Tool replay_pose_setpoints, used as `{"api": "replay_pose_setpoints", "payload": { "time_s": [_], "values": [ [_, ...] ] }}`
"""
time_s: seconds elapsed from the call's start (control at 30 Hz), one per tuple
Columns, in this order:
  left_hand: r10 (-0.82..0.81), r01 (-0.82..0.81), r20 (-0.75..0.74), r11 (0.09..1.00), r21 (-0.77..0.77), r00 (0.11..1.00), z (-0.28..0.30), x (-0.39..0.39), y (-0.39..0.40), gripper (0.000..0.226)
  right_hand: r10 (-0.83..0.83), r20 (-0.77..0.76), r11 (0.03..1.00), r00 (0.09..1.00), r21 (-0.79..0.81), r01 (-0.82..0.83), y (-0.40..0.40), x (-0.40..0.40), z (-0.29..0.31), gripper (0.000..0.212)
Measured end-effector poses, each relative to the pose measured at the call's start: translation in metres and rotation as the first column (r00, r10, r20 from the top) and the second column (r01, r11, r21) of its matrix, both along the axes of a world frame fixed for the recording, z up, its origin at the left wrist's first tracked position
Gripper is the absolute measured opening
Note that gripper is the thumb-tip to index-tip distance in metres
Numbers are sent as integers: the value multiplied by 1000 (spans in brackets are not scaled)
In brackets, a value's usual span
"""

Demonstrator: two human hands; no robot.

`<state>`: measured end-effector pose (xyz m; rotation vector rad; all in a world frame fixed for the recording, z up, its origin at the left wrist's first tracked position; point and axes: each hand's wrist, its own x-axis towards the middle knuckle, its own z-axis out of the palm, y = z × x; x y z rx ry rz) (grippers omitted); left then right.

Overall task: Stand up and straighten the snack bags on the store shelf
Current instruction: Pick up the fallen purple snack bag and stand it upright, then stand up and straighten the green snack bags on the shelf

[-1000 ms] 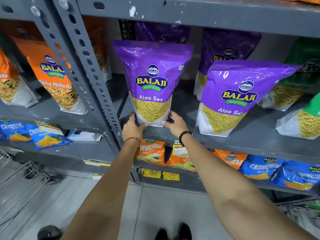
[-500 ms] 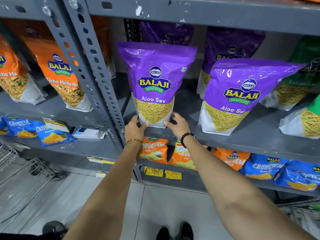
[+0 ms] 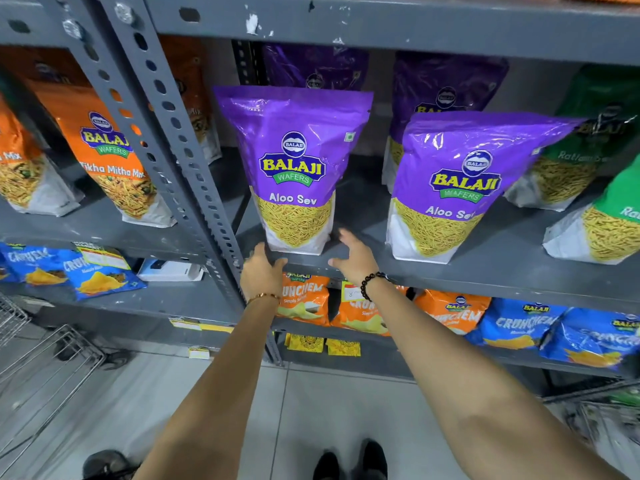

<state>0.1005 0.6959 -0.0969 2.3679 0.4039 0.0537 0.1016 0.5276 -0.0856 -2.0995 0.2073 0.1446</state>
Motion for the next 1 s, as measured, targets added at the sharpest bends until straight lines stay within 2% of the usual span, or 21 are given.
{"api": "replay_pose_setpoints", "payload": {
  "time_s": [0.07,0.13,0.2,0.3,0.47,0.6,0.67,0.73,0.87,1.0],
  "values": [
    [-49,47,18,995,86,999,-1,-14,-13,42,-35,18,999,999,-6,35,-14,-16,0,69],
    [-132,127,44,986,112,990,-4,-27,-32,37,-90,46,996,995,18,89,-34,-36,1,61],
    [-226,218,48,967,129,973,-7,-38,-59,35,-128,69,991,989,-25,130,-59,-61,2,52],
    [-383,369,70,917,154,921,-9,-53,-110,37,-268,96,960,959,-59,274,-105,-96,-1,45],
    [-602,574,88,789,218,794,-6,-71,-212,39,-567,101,823,818,24,567,-203,-131,0,44],
    [-678,669,-5,724,168,735,-1,-80,-297,44,-748,96,664,657,85,743,-292,-143,6,50],
    [-690,688,-37,715,125,723,0,-80,-339,47,-783,63,621,619,138,771,-337,-145,8,55],
    [-679,680,-27,733,28,733,2,-78,-377,51,-765,38,640,643,160,751,-379,-144,10,62],
    [-608,602,-53,793,-95,792,7,-65,-435,61,-630,0,765,777,176,620,-445,-130,12,77],
    [-550,539,-76,833,-124,832,12,-52,-466,67,-470,-74,863,879,170,476,-483,-112,15,89]
  ]
}}
